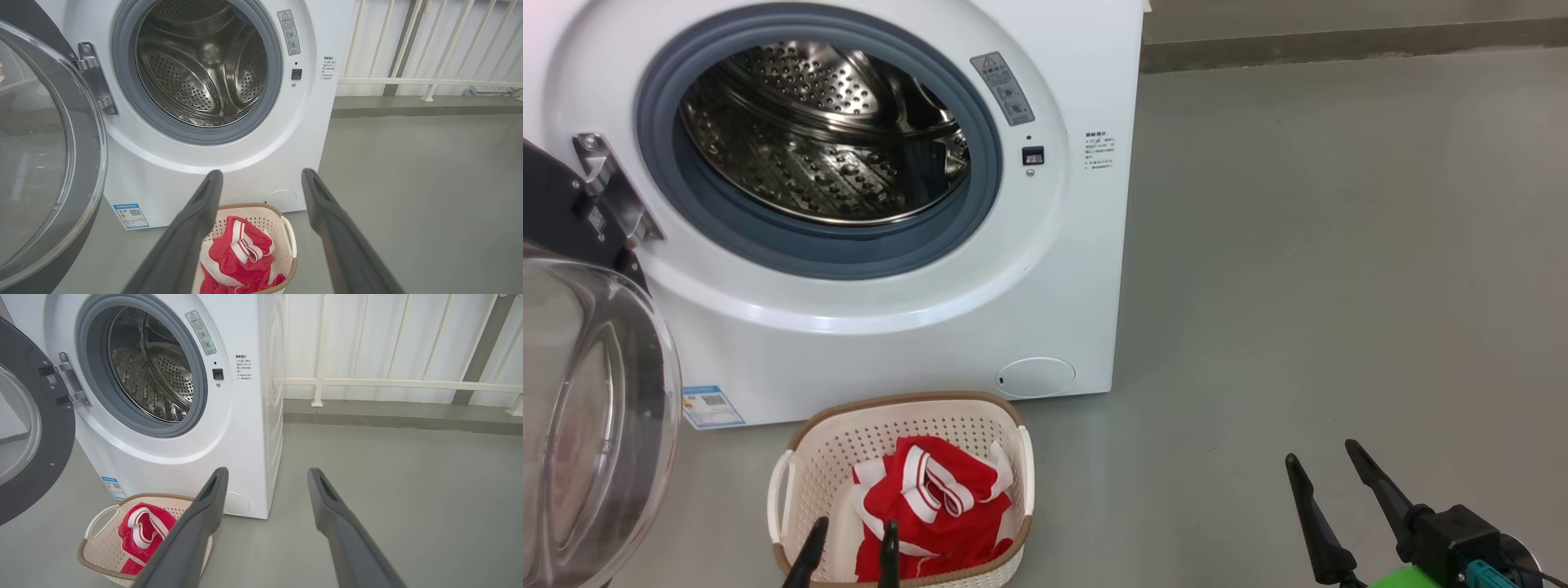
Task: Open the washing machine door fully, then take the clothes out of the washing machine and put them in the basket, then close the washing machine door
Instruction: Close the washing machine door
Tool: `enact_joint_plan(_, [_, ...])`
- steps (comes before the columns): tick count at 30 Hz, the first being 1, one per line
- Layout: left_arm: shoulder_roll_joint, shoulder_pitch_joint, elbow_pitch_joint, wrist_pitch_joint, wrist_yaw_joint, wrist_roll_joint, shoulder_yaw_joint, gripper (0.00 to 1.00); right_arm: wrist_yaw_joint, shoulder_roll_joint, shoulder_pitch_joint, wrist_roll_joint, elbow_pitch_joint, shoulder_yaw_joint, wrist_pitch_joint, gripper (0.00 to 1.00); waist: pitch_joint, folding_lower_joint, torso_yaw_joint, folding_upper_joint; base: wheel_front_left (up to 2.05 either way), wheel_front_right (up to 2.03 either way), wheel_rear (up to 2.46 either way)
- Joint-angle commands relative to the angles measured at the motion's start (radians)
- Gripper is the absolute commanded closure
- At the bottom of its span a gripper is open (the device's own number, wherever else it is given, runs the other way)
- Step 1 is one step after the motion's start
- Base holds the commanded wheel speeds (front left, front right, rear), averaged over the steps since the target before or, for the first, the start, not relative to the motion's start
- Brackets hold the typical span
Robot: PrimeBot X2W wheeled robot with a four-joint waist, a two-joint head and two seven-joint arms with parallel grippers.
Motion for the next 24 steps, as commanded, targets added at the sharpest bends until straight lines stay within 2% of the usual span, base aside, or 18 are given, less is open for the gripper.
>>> enact_joint_plan(1, [0.009,-0.032,-0.031,-0.008,0.008,-0.011,0.026,0.00,0.003,-0.012,-0.021,0.002,-0.025,0.019,-0.006,0.00,0.000,0.0000,0.000,0.0000,0.00,0.00,0.00])
enact_joint_plan(24, [0.019,-0.041,-0.026,-0.008,0.026,-0.015,0.016,0.00,0.003,-0.012,-0.016,-0.003,-0.030,0.012,-0.002,0.00,-0.002,0.0000,0.028,0.0000,0.00,0.00,0.00])
